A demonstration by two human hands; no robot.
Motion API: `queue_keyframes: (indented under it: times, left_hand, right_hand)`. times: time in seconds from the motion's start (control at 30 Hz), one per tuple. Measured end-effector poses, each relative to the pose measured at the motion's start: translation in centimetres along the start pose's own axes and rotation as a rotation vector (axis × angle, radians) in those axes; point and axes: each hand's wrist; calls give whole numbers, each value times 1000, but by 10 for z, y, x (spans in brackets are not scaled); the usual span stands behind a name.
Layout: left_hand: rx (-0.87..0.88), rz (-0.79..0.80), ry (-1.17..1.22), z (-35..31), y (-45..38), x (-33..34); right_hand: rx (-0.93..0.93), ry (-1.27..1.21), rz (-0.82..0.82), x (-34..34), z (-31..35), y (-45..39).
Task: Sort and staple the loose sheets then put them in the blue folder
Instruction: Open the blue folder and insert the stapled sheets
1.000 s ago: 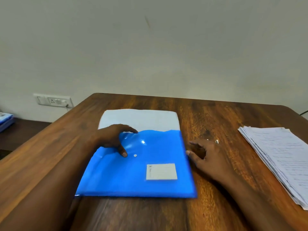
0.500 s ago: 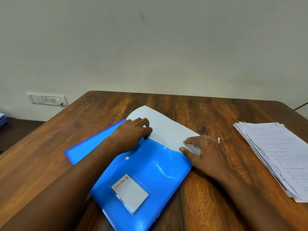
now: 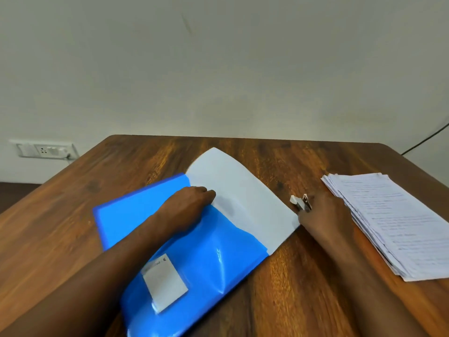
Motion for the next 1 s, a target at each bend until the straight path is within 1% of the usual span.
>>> queue_keyframes:
  times: [0.17, 0.27, 0.33, 0.4, 0.43, 0.47, 0.5, 0.53, 0.57, 0.63, 0.7, 0.73, 0.8, 0.87, 0.93, 1.0]
  left_hand:
    - [77, 8, 143, -19, -8, 7]
    - [94, 0, 232, -31, -14, 12]
    - [87, -17, 274, -37, -16, 14]
    - [65, -48, 310, -42, -16, 15]
    - [46, -65, 323, -44, -16, 17]
    - [16, -79, 336, -47, -16, 18]
    - [-8, -99, 347, -48, -16, 20]
    - [-36, -110, 352, -49, -15, 23]
    - [-64, -116, 350, -50, -16, 26]
    - [-128, -101, 342, -53, -15, 30]
    - [-159, -92, 323, -57, -13, 31]
    - [-157, -93, 305, -62, -14, 31]
    - [-139, -102, 271, -75, -18, 29]
    - [-122, -82, 294, -93, -24, 24]
    - [-86, -38, 319, -117, -32, 20]
    - [-39, 5, 298, -140, -45, 18]
  right_hand:
    - [106, 16, -116, -6, -18, -13]
    - [118, 16, -209, -4, -22, -17]
    - [2, -105, -302, -3, -16, -15]
    - [-221, -295, -337, -2, -2, -8]
    - [-348, -339, -307, -1, 6, -4]
    - [-447, -333, -231, 2, 11, 0]
    - [-504, -280, -123, 5, 15, 4]
    - [-518, -193, -12, 10, 17, 7]
    - [-494, -93, 75, 13, 16, 8]
    - [-432, 17, 180, 18, 10, 6]
    - [-376, -30, 239, 15, 9, 5]
    - [-348, -81, 236, 13, 8, 4]
    - [-278, -171, 181, 4, 8, 3]
    - [-182, -207, 77, -7, 6, -2]
    - [-44, -244, -24, -21, -7, -13]
    - [103, -261, -75, -38, -33, -32]
Point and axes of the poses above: each hand's wrist, its own y-axis away from the middle knuckle, its own x-axis out of the palm, z = x × y, and after that the axes turned 4 degrees about x, right-handed
